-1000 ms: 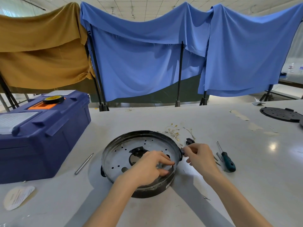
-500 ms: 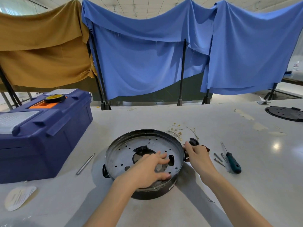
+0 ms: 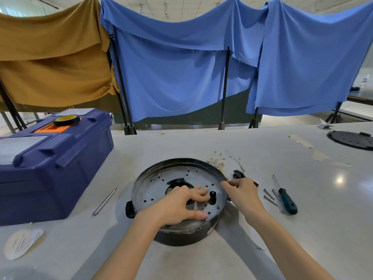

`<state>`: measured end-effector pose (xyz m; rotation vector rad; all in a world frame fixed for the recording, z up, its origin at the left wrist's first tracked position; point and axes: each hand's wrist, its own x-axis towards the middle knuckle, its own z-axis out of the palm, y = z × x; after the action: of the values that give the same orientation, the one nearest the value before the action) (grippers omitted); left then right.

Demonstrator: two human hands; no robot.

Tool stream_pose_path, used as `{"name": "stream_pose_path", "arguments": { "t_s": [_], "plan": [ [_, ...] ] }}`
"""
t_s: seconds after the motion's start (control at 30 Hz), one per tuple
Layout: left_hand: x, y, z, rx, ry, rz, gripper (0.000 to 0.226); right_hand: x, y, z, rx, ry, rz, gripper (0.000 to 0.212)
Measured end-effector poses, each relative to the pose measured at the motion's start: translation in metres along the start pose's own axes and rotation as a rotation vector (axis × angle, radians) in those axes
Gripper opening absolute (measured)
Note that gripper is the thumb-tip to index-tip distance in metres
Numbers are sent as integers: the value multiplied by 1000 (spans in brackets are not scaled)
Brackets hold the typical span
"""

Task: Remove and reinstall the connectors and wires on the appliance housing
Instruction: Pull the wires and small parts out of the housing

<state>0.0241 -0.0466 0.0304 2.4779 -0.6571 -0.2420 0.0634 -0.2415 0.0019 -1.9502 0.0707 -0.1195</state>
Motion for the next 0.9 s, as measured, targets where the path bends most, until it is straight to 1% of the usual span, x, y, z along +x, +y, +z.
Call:
{"name": "stream_pose_path", "arguments": {
  "t_s": [0.3,0.43,0.53,0.6,0.63,0.67,0.7,0.77,0.8,0.83,0.9],
  "plan": [
    [-3,1,1,52,-7,-43,57,0,-4,10,-2,44,58,17],
    [-5,1,2,5,-2,-62,56,3,-6,12,26,61,62,22],
    [-8,2,3,-61,27,-74,55,3,-7,14,29,67,75,21],
    [-9,5,3,-57,37,-76,55,2,-8,15,44,67,84,20],
    [-10,7,3,-71,69,-90,55,2,-8,15,56,66,89,20],
    [-12,9,1,-100,153,-118,54,2,-8,14,65,61,96,20],
    [-15,10,-3,-118,299,-159,51,2,-8,14,68,53,101,20],
    [-23,5,-14,-33,651,-289,48,2,-8,13,66,37,107,21],
    [-27,-1,-21,31,761,-380,51,3,-8,12,65,28,108,22],
    [-32,-10,-26,75,800,-483,56,4,-8,12,61,19,108,23],
    [-38,-31,-30,49,753,-664,63,6,-8,11,50,-1,110,24]
  ]
}}
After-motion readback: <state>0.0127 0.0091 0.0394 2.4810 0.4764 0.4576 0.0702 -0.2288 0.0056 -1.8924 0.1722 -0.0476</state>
